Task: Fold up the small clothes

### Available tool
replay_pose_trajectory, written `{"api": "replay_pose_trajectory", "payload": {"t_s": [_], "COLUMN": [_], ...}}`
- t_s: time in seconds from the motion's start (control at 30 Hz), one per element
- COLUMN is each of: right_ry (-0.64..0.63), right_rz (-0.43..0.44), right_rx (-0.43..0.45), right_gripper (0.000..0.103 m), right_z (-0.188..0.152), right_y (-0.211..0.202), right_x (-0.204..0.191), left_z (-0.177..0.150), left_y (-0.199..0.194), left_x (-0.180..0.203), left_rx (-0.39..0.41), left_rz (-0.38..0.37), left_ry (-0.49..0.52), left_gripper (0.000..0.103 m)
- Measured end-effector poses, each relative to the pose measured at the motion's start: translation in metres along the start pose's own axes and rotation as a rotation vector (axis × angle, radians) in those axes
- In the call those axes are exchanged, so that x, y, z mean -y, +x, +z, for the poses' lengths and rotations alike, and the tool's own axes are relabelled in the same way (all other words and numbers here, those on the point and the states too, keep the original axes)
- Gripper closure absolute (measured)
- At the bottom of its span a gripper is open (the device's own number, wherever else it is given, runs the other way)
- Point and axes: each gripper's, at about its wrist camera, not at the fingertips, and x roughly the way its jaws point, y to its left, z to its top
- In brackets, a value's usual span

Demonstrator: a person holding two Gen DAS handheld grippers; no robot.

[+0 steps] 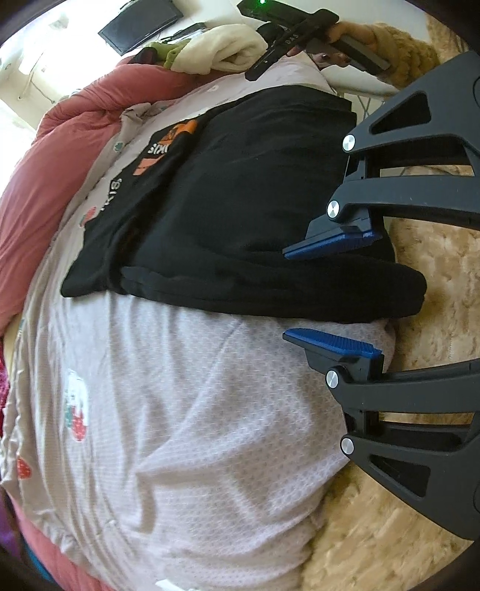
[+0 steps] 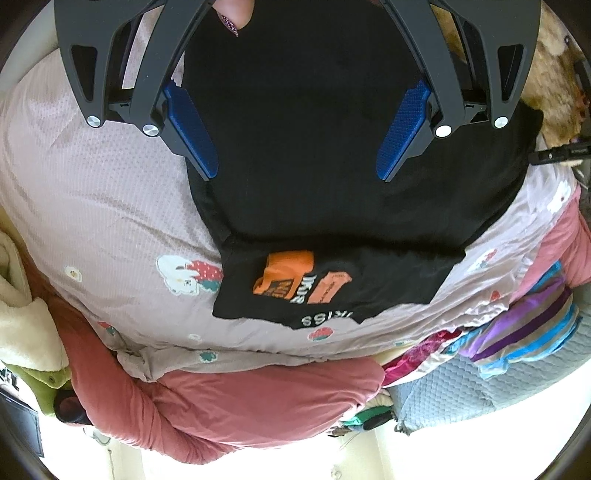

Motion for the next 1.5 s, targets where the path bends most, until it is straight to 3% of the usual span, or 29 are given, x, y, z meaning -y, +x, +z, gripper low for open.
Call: {"api": "replay_pose_trajectory", "payload": {"t_s": [0.43, 0.67, 0.73, 0.87, 1.1, 1.23, 1.33, 1.4, 1.5], "right_ry": [-0.007, 0.010, 0.028, 0.010, 0.010, 0.021, 0.034, 0.029, -0.003], "right_rz": [-0.030, -0.030, -0.005, 0.032, 0.041, 0.089, 0.113, 0.135, 0.164], "right_rx": [-0.105, -0.181, -0.206, -0.252, -0.306, -0.316, -0.310, -0.301, -0.267], "right_gripper": [0.016, 0.018, 0.023, 0.045, 0.048, 0.053, 0.063, 0.088, 0.095], "right_z": [-0.041, -0.068, -0.075, -0.084, -0.100, -0.112, -0.115, -0.112, -0.106], "right_y": [-0.012, -0.021, -0.022, -0.025, -0.019, -0.009, -0.009, -0.013, -0.025], "right_x": [0.017, 0.036, 0.040, 0.038, 0.040, 0.044, 0.048, 0.049, 0.048], "left_z": [-0.010, -0.012, -0.012, -0.012, -0.017, -0.020, -0.022, -0.022, -0.021], "left_y": [0.019, 0.020, 0.019, 0.019, 0.017, 0.017, 0.015, 0.015, 0.016], "left_x": [0.001, -0.003, -0.002, -0.002, 0.002, 0.002, 0.003, 0.004, 0.004], "left_rx": [-0.067, -0.063, -0.063, -0.064, -0.075, -0.082, -0.080, -0.079, -0.078], "left_rz": [-0.055, -0.072, -0.072, -0.071, -0.063, -0.060, -0.052, -0.043, -0.034], "left_ry": [-0.005, -0.021, -0.024, -0.023, -0.008, -0.006, 0.003, 0.004, -0.008], "left_gripper": [0.072, 0.073, 0.073, 0.073, 0.073, 0.073, 0.073, 0.078, 0.087]}}
